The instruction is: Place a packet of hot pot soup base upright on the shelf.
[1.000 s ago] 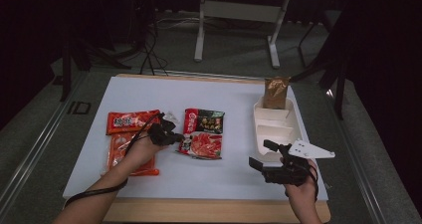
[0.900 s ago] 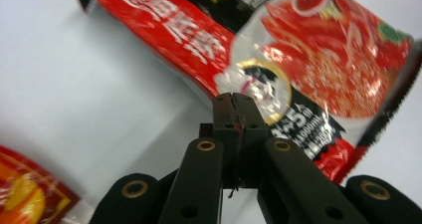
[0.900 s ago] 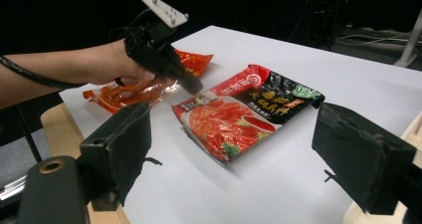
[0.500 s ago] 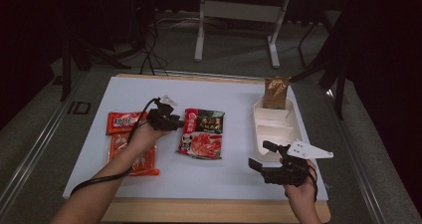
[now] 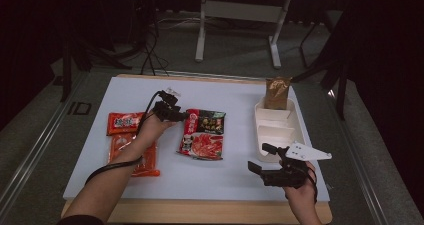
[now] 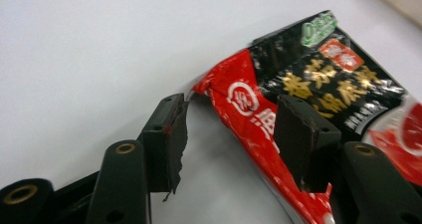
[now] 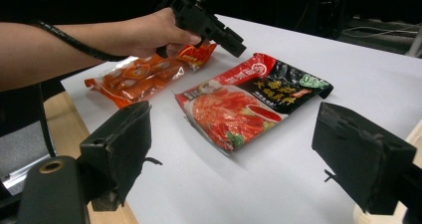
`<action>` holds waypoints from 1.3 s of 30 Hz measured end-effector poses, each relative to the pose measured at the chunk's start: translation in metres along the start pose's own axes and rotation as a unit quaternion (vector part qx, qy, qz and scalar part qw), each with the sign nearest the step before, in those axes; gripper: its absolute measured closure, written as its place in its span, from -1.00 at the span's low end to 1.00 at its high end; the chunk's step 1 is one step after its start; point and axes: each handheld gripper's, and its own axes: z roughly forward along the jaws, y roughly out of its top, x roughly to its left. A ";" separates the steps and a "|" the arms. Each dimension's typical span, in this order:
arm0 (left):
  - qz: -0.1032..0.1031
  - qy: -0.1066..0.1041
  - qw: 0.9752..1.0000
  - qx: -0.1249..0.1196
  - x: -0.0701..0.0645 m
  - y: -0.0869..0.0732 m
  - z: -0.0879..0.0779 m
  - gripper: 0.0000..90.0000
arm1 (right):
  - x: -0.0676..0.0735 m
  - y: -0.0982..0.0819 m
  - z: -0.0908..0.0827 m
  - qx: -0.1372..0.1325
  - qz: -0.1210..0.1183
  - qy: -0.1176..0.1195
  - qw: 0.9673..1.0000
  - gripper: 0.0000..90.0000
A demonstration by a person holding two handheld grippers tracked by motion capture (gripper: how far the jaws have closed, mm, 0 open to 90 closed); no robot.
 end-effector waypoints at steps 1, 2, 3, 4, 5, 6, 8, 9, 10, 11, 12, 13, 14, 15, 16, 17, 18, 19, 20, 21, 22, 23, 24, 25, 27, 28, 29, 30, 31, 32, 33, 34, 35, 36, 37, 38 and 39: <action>0.001 0.002 1.000 0.002 0.001 0.000 0.003 -0.04 | 0.000 0.000 0.000 0.000 0.000 0.001 1.000 -0.65; 0.001 0.002 1.000 0.002 0.001 0.001 0.006 -0.04 | 0.000 0.000 0.000 0.001 0.000 0.001 1.000 -0.65; 0.001 0.004 1.000 0.003 0.001 0.001 0.008 -0.05 | 0.000 -0.001 0.001 0.002 0.001 0.001 1.000 -0.65; -0.001 0.004 1.000 0.004 0.002 0.002 0.011 -0.05 | 0.000 -0.001 0.001 0.003 0.000 0.001 1.000 -0.65; -0.001 0.002 1.000 0.005 0.002 0.002 0.014 -0.05 | 0.000 -0.001 0.001 0.004 0.000 0.002 1.000 -0.65; 0.001 0.008 1.000 0.006 0.001 0.002 0.017 -0.05 | 0.000 -0.002 0.001 0.003 0.000 0.002 1.000 -0.65; -0.005 0.004 1.000 0.011 0.002 0.002 0.022 -0.06 | -0.001 -0.002 0.001 0.004 0.001 0.002 1.000 -0.65; -0.005 0.004 1.000 0.011 0.002 0.002 0.022 -0.05 | -0.001 -0.002 0.001 0.004 0.001 0.002 1.000 -0.65; -0.008 0.007 1.000 0.016 0.002 0.002 0.028 -0.05 | -0.001 -0.003 0.001 0.005 0.002 0.002 1.000 -0.65; -0.012 0.002 1.000 0.017 0.002 0.003 0.030 -0.05 | -0.002 -0.003 0.001 0.005 0.003 0.002 1.000 -0.65; -0.015 0.001 1.000 0.017 0.002 0.003 0.032 -0.05 | -0.003 -0.003 0.000 0.004 0.003 0.002 1.000 -0.65; -0.017 -0.001 1.000 0.015 0.002 0.003 0.035 -0.05 | -0.003 -0.003 0.000 0.004 0.003 0.002 1.000 -0.65; -0.016 -0.002 1.000 0.018 0.001 0.004 0.037 -0.03 | -0.003 -0.003 0.001 0.005 0.003 0.003 1.000 -0.65; -0.018 -0.001 1.000 0.022 0.001 0.004 0.039 -0.02 | -0.003 -0.004 0.001 0.005 0.002 0.002 1.000 -0.65; -0.021 -0.005 0.999 0.024 0.001 0.005 0.041 -0.01 | -0.003 -0.004 0.001 0.006 0.002 0.003 1.000 -0.65; -0.024 -0.006 0.999 0.026 0.000 0.005 0.044 0.01 | -0.002 -0.004 0.001 0.007 0.000 0.003 1.000 -0.65; -0.023 -0.004 0.999 0.030 -0.001 0.005 0.045 0.01 | -0.002 -0.004 0.001 0.007 0.000 0.003 1.000 -0.65; -0.026 -0.009 0.999 0.029 -0.001 0.004 0.046 0.13 | -0.001 -0.004 0.001 0.007 -0.003 0.004 1.000 -0.65; -0.027 -0.014 0.999 0.031 -0.001 0.003 0.047 0.13 | -0.001 -0.004 0.001 0.007 -0.003 0.004 1.000 -0.65; -0.027 -0.017 0.999 0.032 -0.001 0.003 0.047 0.18 | -0.001 -0.004 0.001 0.006 -0.003 0.004 1.000 -0.65; -0.028 -0.023 0.999 0.033 -0.001 0.003 0.047 0.26 | -0.002 -0.004 0.001 0.007 -0.003 0.003 1.000 -0.65; -0.024 -0.021 0.999 0.036 -0.002 0.003 0.046 0.31 | -0.002 -0.004 0.000 0.007 -0.002 0.003 1.000 -0.65; -0.025 -0.021 0.999 0.039 -0.004 0.004 0.046 0.33 | -0.003 -0.004 0.001 0.007 -0.001 0.003 1.000 -0.65; -0.032 -0.026 0.998 0.042 -0.003 0.004 0.045 0.47 | -0.003 -0.004 0.001 0.007 -0.002 0.002 1.000 -0.65; -0.039 -0.026 0.998 0.048 -0.003 0.005 0.045 0.53 | -0.003 -0.004 0.001 0.006 -0.002 0.003 1.000 -0.65; -0.038 -0.023 0.998 0.052 -0.003 0.006 0.045 0.60 | -0.003 -0.004 0.001 0.006 -0.001 0.003 1.000 -0.65; -0.034 -0.017 0.998 0.056 -0.004 0.007 0.045 0.70 | -0.003 -0.004 0.001 0.006 -0.001 0.003 1.000 -0.65; -0.033 -0.014 0.998 0.059 -0.006 0.008 0.045 0.77 | -0.003 -0.004 0.001 0.006 -0.001 0.004 1.000 -0.65; -0.031 -0.013 0.998 0.059 -0.007 0.009 0.045 0.77 | -0.002 -0.003 0.001 0.006 -0.001 0.004 1.000 -0.65; -0.029 -0.013 0.998 0.061 -0.008 0.010 0.045 0.81 | -0.002 -0.003 0.001 0.005 -0.001 0.004 1.000 -0.65; -0.031 -0.014 0.998 0.058 -0.010 0.011 0.046 0.84 | -0.002 -0.003 0.001 0.006 -0.001 0.004 1.000 -0.65; -0.031 -0.015 0.998 0.057 -0.011 0.011 0.046 0.87 | -0.002 -0.003 0.001 0.006 -0.001 0.004 1.000 -0.65; -0.032 -0.016 0.998 0.057 -0.013 0.012 0.046 0.90 | -0.003 -0.003 0.001 0.006 -0.001 0.004 1.000 -0.65; -0.031 -0.016 0.998 0.051 -0.015 0.013 0.046 0.93 | -0.003 -0.003 0.002 0.006 0.000 0.004 1.000 -0.65; -0.022 -0.011 0.999 0.048 -0.018 0.013 0.045 0.94 | -0.003 -0.003 0.002 0.006 0.000 0.005 1.000 -0.65; -0.016 -0.006 0.999 0.045 -0.021 0.014 0.044 0.94 | -0.003 -0.003 0.002 0.006 0.000 0.005 1.000 -0.65; -0.014 -0.005 0.999 0.040 -0.022 0.015 0.042 0.95 | -0.003 -0.003 0.001 0.006 0.000 0.006 1.000 -0.65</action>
